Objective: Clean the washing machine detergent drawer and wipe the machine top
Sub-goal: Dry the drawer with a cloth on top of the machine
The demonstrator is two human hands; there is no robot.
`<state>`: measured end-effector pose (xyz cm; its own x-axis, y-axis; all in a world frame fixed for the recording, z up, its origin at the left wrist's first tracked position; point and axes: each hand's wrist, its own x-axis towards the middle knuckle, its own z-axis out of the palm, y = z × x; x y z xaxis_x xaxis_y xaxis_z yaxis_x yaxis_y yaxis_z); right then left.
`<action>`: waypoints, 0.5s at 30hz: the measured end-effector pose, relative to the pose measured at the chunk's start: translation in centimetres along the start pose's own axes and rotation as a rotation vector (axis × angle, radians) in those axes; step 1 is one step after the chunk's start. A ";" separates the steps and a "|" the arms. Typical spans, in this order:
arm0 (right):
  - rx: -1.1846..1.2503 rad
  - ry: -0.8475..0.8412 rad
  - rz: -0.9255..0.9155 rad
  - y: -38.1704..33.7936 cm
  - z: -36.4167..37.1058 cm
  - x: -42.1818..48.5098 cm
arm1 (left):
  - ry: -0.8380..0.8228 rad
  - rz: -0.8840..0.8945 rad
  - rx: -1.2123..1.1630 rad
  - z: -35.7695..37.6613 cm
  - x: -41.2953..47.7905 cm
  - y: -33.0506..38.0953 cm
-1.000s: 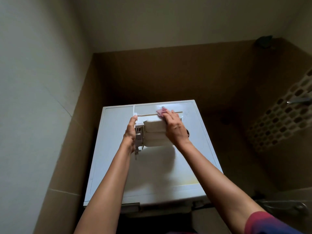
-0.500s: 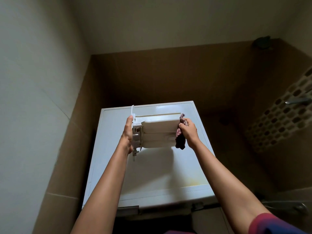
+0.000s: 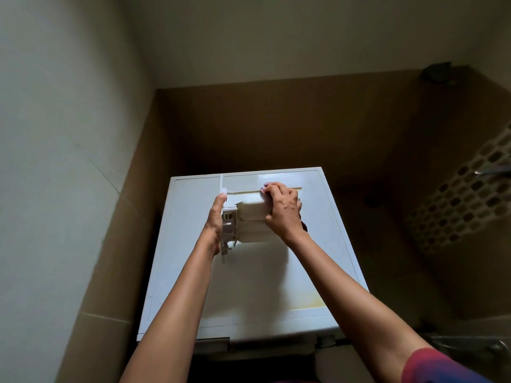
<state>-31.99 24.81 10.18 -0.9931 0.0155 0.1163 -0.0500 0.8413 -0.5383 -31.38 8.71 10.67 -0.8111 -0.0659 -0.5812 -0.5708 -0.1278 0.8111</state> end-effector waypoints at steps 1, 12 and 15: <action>-0.029 -0.016 -0.039 -0.3 0.1 0.0 | 0.006 -0.003 -0.003 0.1 0.1 0.0; -0.138 -0.010 -0.382 -2.7 1.5 -0.9 | 0.033 -0.002 -0.007 0.3 -0.3 0.1; -0.206 0.053 -0.266 -0.5 0.8 -0.9 | 0.047 -0.014 -0.012 0.3 -0.4 0.3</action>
<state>-31.11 23.91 9.68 -0.9412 -0.1954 0.2757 -0.2782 0.9113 -0.3037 -31.24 9.00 11.18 -0.7961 -0.1099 -0.5951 -0.5802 -0.1405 0.8022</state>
